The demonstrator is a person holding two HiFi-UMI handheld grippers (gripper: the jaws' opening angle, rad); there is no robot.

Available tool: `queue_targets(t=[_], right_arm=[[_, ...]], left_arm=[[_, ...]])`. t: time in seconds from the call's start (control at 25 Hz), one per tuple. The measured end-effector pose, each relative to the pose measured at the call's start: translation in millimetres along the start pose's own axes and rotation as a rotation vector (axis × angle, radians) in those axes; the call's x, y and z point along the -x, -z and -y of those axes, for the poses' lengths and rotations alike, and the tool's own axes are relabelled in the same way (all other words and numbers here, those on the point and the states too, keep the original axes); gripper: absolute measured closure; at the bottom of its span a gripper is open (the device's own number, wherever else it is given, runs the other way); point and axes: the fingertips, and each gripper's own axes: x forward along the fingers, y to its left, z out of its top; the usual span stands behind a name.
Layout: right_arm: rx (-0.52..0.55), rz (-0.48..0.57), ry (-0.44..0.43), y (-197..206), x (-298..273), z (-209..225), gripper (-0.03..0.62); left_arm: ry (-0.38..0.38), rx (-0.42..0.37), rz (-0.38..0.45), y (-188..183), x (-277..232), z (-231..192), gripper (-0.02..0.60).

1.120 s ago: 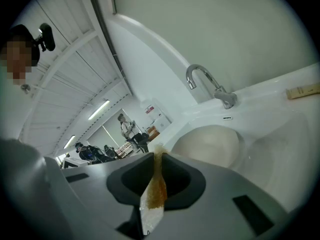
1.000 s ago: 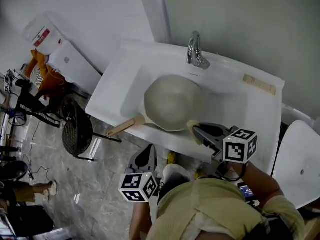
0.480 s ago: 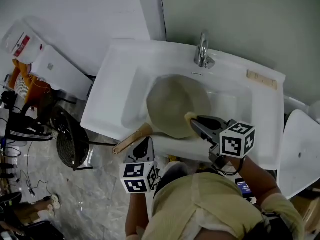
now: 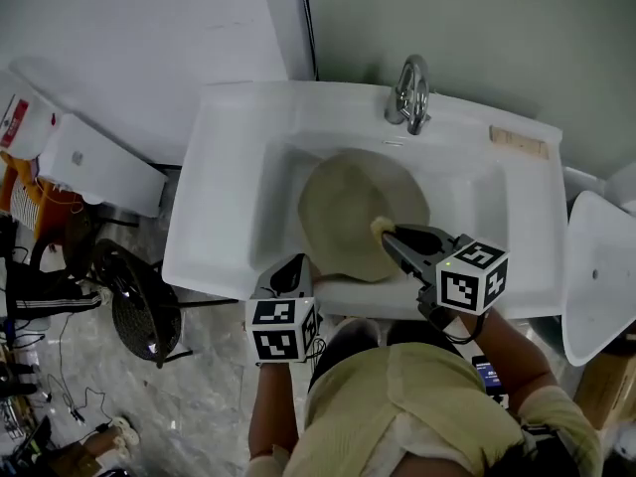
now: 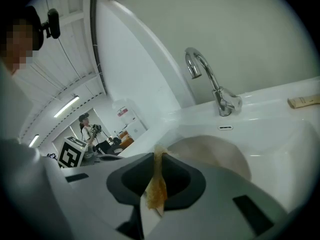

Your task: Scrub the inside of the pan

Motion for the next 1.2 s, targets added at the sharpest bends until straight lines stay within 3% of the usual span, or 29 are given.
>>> queue_targets(t=[0.32, 0.6, 0.68, 0.72, 0.96, 1.2], right_arm=[[0.08, -0.017, 0.081, 0.4, -9.7, 12.4, 0.531], [0.182, -0.043, 0.073, -11.8, -24.5, 26.2, 0.531], [0.201, -0.053, 0.063, -14.0, -31.4, 28.9, 0.531], [0.211, -0.059, 0.057, -14.2, -35.0, 29.8, 0.531], [0.266, -0.097, 0.043, -11.7, -57.9, 39.4, 0.531], [0.252, -0.115, 0.067, -9.1, -75.3, 64.5, 0.531]], left_arm=[[0.033, -0.006, -0.027, -7.5, -27.6, -10.8, 0.531], [-0.024, -0.033, -0.046, -25.0, -48.4, -35.1, 0.528], [-0.019, -0.026, -0.066, -25.8, -57.6, -39.4, 0.443], [-0.017, -0.019, -0.078, -24.9, -61.7, -40.7, 0.437], [-0.043, 0.001, -0.142, -18.5, -82.9, -51.1, 0.434], [-0.022, 0.047, -0.204, -15.2, -107.9, -56.4, 0.434]])
